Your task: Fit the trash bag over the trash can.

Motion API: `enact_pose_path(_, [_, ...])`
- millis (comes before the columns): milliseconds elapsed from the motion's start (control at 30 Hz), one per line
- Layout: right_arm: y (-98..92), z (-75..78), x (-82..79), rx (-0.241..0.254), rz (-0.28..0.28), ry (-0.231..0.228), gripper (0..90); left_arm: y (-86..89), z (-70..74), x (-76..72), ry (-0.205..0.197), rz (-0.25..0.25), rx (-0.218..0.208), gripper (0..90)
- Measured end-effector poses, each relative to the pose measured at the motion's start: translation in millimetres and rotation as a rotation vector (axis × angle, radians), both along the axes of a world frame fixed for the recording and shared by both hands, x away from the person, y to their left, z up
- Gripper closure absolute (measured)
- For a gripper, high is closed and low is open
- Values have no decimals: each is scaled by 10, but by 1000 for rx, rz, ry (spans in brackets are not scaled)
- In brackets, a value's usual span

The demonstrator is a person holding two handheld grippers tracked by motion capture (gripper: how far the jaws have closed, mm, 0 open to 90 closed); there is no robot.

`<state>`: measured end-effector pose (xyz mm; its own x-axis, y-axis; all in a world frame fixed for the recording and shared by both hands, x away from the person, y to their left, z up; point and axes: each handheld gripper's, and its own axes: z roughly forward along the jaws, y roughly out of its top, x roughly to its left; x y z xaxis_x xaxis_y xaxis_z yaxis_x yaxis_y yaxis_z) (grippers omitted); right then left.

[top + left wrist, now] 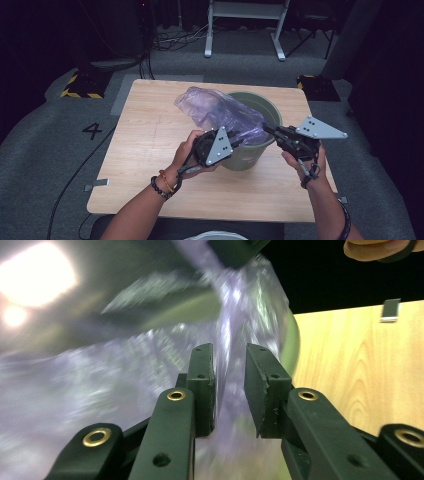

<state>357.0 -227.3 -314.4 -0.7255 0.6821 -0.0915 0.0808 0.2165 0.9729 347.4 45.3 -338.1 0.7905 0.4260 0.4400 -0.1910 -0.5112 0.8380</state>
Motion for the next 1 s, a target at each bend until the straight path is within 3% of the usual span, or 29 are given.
enact_pose_path(167, [-178, -72, -63, 38, -19, 23, 900, 160, -10, -89, 25, -24, -16, 765])
enact_pose_path(267, [-245, -124, -96, 70, -3, 57, 900, 209, -45, -121, 45, -45, -5, 809])
enact_pose_path(333, [-265, -159, -117, 71, -7, 65, 900, 230, -72, -142, 67, -73, -10, 808])
enact_pose_path(467, [-313, -263, -144, 84, 7, 108, 900, 228, -120, -204, 71, -100, 18, 867])
enact_pose_path(600, [-338, -335, -160, 80, 7, 127, 900, 230, -170, -254, 91, -114, 24, 864])
enact_pose_path(867, [-411, -507, -135, 78, -29, 146, 900, 397, -300, -265, 126, -122, 13, 787])
enact_pose_path(933, [-433, -533, -136, 72, -31, 143, 899, 476, -314, -262, 123, -84, 13, 748])
enact_pose_path(1000, [-456, -555, -142, 66, -33, 129, 892, 577, -304, -243, 134, -47, -37, 626])
